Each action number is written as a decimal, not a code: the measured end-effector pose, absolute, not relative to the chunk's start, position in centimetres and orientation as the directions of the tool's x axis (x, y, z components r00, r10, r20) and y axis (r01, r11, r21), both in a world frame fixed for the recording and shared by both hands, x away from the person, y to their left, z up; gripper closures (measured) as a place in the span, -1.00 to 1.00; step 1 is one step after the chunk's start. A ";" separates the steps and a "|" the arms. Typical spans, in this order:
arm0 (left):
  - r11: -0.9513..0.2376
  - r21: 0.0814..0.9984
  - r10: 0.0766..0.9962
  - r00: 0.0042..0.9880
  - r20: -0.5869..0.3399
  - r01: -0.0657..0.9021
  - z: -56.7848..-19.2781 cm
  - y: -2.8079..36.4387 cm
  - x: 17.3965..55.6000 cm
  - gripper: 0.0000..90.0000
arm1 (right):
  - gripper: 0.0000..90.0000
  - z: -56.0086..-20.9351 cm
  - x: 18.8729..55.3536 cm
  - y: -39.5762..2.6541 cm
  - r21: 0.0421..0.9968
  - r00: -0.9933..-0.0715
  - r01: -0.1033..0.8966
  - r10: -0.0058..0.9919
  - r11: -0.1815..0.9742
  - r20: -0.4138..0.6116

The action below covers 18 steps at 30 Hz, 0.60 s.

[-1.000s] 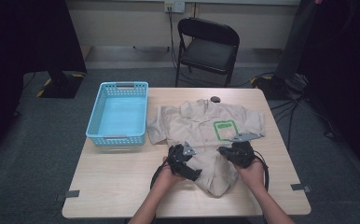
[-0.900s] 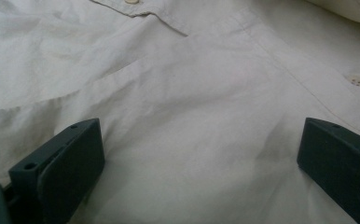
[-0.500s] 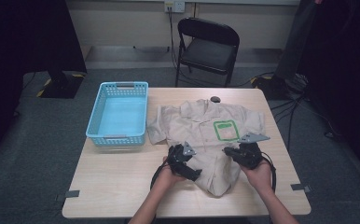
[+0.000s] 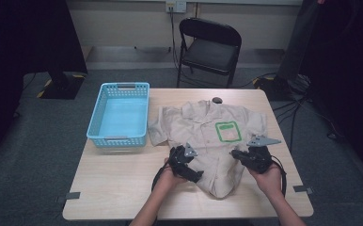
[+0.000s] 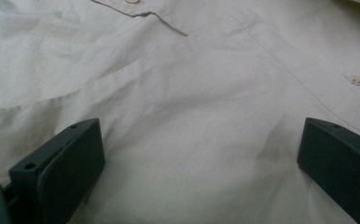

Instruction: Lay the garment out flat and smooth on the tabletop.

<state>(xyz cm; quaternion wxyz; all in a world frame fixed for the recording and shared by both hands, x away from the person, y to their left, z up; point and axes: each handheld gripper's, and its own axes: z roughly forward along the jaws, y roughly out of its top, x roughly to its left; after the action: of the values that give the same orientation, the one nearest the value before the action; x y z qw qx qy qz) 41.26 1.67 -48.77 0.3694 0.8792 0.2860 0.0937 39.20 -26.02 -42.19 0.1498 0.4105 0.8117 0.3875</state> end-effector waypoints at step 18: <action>-0.562 0.704 0.573 0.818 -0.047 0.434 -48.8 1.7 41.3 -1.00 | 0.94 -41.5 37.9 -28.3 0.768 -0.604 0.552 0.791 0.325 0.099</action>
<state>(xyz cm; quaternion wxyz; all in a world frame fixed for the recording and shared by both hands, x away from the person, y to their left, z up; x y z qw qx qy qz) 41.25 1.66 -48.78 0.3697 0.8789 0.2865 0.0937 37.89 -28.32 -41.46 0.1490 0.4195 0.8002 0.4018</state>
